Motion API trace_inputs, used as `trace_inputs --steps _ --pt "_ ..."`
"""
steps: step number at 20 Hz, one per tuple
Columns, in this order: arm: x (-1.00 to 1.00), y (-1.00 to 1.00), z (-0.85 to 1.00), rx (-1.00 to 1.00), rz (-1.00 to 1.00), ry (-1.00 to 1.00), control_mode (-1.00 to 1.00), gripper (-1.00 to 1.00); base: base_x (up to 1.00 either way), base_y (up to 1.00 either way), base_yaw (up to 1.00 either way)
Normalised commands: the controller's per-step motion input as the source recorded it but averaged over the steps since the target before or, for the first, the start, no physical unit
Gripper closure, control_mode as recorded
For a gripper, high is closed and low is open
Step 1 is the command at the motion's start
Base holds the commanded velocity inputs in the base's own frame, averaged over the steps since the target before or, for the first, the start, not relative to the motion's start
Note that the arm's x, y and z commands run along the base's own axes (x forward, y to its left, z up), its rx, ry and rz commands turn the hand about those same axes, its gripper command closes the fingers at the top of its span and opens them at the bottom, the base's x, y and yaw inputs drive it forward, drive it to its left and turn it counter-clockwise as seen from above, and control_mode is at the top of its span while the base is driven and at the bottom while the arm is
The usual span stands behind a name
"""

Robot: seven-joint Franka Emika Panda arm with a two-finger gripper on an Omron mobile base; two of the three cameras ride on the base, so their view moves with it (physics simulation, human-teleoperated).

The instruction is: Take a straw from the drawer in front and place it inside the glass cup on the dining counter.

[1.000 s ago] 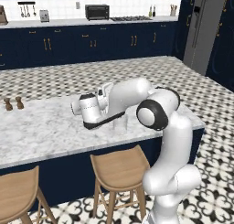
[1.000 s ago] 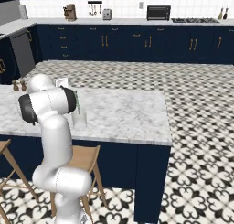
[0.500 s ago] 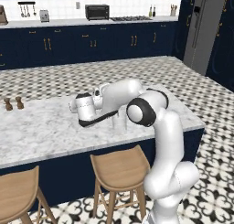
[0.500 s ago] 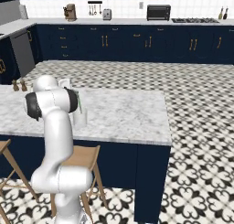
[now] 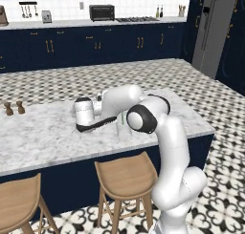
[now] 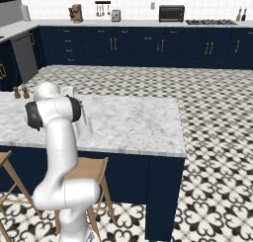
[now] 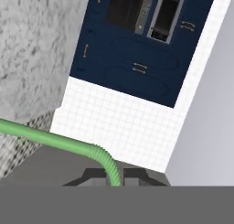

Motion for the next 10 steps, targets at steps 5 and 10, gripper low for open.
trace_inputs --steps 5,10 --pt "-0.40 -0.06 -0.22 0.00 -0.17 0.00 -1.00 -1.00 0.00 0.00 0.00" --pt "-0.03 -0.13 -0.20 0.00 -0.14 0.00 -1.00 -1.00 0.00 0.00 0.00"
